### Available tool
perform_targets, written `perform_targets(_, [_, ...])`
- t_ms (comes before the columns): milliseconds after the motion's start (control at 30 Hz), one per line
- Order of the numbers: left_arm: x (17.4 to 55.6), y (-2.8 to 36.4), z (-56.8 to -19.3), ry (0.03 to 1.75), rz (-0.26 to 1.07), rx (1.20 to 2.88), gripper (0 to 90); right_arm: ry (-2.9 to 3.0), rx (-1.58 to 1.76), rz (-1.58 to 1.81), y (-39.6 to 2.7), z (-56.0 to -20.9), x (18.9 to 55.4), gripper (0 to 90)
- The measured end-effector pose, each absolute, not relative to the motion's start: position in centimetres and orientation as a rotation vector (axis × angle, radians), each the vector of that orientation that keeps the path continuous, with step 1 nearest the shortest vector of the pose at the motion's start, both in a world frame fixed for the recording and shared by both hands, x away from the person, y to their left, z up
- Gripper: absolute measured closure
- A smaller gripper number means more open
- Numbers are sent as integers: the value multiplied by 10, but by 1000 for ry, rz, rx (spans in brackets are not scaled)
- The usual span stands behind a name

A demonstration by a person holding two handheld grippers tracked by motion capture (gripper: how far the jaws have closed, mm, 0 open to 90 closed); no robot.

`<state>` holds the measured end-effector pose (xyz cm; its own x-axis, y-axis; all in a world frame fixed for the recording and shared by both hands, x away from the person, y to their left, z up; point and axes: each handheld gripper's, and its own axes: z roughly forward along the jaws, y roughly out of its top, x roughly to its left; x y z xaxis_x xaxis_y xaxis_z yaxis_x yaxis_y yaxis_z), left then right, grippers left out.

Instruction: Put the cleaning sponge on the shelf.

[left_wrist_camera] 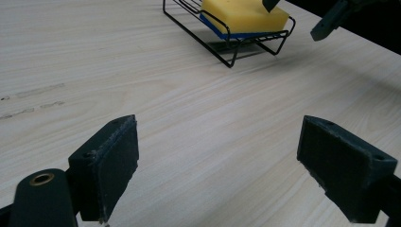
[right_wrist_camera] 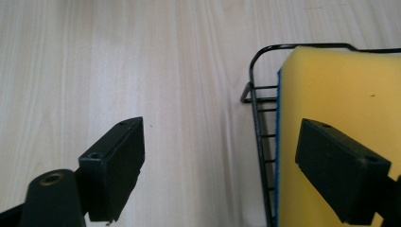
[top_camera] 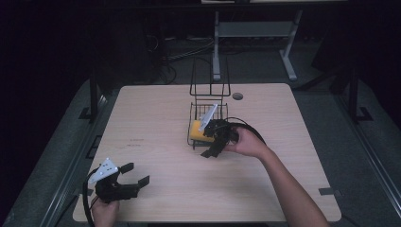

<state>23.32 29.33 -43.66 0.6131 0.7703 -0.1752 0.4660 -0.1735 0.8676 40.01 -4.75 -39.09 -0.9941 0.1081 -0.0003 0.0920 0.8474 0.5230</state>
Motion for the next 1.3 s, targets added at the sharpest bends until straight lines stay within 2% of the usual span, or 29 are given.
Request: perform_targets(1300, [231,290,-437,990,384,1843,128,2967,237,823,-110,-407,342,157])
